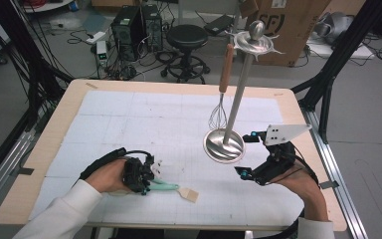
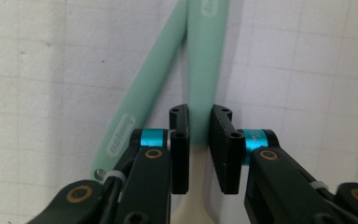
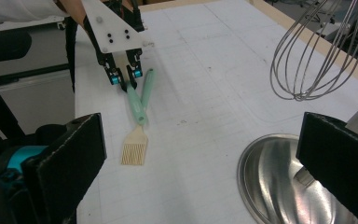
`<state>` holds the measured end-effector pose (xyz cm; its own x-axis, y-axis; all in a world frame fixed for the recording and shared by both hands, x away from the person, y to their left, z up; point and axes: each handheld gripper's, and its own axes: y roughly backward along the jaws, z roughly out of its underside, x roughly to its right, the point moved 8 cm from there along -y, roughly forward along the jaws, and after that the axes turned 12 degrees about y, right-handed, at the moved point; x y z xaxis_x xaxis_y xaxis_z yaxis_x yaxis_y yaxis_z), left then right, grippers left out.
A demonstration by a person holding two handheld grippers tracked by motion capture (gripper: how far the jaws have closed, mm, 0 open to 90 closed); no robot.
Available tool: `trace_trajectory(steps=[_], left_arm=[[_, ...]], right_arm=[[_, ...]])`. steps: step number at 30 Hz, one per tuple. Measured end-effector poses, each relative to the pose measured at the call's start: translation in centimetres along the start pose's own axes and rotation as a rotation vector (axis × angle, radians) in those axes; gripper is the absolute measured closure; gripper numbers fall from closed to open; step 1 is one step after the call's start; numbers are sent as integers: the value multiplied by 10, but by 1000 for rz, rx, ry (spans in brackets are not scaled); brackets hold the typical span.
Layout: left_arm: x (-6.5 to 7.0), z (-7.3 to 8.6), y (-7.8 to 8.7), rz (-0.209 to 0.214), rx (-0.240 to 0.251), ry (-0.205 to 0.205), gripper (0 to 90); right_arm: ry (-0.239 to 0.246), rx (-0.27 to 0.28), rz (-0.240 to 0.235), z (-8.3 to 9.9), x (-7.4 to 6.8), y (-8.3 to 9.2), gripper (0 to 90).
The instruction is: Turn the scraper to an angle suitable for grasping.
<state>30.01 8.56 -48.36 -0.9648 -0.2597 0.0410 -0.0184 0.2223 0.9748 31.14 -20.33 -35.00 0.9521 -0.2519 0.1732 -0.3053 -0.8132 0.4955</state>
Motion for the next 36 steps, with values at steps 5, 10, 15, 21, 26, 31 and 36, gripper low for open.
trace_trajectory(steps=[5,10,15,21,26,31,36], left_arm=[[0,2,2,8,14,-36,798],[0,1,10,20,73,-55,799],[0,0,25,42,144,-34,799],[1,0,43,73,236,-10,799],[-1,-2,58,75,317,1,799],[-4,-3,71,79,380,14,799],[-6,-5,82,78,431,23,799]], right_arm=[[8,-1,-1,-2,-1,1,2],[17,2,5,-5,0,4,2],[19,1,9,-7,-1,5,2],[23,-1,6,-9,-1,6,2],[26,1,7,-11,-1,6,2],[26,2,14,-11,0,7,2],[27,1,15,-11,1,8,2]])
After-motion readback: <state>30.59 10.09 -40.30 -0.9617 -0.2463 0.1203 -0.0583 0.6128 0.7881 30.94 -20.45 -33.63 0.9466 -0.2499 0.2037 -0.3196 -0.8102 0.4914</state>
